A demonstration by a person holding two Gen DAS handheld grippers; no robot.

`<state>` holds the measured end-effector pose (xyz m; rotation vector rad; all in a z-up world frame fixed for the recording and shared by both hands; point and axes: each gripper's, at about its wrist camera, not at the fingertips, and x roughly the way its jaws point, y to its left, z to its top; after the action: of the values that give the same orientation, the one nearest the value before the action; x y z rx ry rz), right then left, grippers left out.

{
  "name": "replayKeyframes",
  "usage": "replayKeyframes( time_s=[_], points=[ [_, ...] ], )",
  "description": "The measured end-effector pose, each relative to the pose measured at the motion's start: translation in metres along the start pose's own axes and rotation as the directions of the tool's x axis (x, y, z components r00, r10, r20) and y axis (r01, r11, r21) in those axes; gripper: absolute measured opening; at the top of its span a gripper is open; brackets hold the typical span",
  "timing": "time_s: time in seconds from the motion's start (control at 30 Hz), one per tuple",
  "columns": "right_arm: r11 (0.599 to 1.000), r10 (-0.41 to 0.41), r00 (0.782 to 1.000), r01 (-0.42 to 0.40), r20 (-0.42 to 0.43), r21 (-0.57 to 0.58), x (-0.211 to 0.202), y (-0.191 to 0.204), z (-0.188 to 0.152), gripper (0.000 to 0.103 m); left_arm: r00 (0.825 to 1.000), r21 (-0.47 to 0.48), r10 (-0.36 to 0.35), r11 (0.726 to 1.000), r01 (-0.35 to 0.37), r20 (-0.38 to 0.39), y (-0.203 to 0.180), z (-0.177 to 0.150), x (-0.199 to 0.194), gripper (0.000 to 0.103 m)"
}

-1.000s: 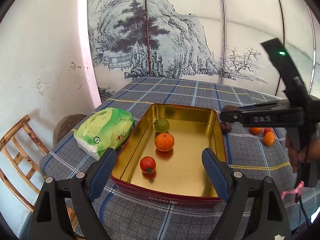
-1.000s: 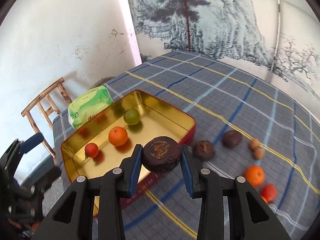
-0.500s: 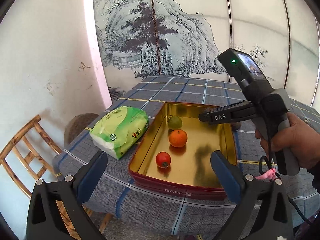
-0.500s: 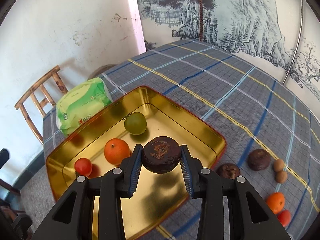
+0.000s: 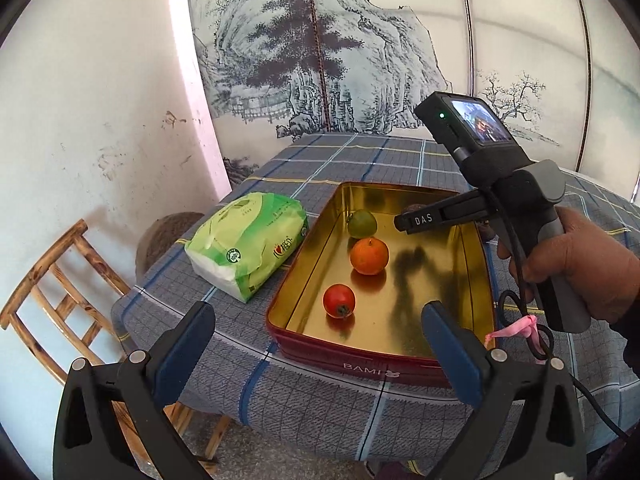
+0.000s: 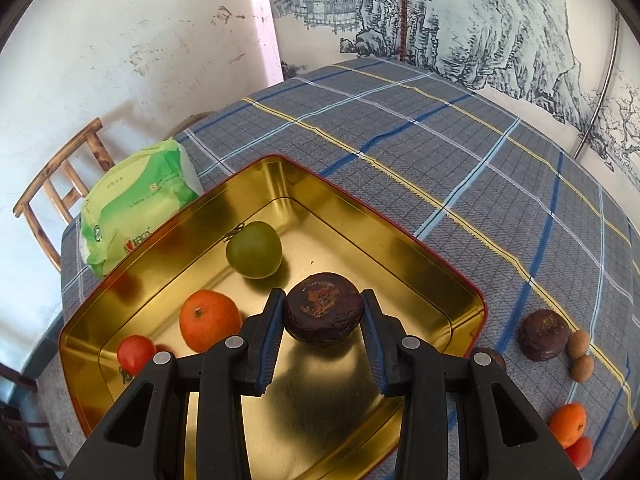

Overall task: Organize fruits
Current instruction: 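Carry the mangosteen over the tin and release it with the right gripper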

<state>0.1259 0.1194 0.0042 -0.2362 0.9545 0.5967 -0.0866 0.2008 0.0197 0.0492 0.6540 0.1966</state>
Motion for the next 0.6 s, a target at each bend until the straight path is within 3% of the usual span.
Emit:
replayKeyframes(
  time_s=[0.47,0.6],
  points=[
    [1.0,0.008,1.0,-0.008,0.025,0.026,0.002,0.004,0.011,0.04,1.0,0.005,-0.002,1.0,0.003,-0.029,-0.002,-0.004,0.005,0.102],
    [0.998,0.029,0.998,-0.033,0.064,0.05,-0.008,-0.001,0.013,0.047,0.999,0.003,-0.006,1.0,0.007,-0.045,-0.003,-0.003,0.007,0.102]
  ],
)
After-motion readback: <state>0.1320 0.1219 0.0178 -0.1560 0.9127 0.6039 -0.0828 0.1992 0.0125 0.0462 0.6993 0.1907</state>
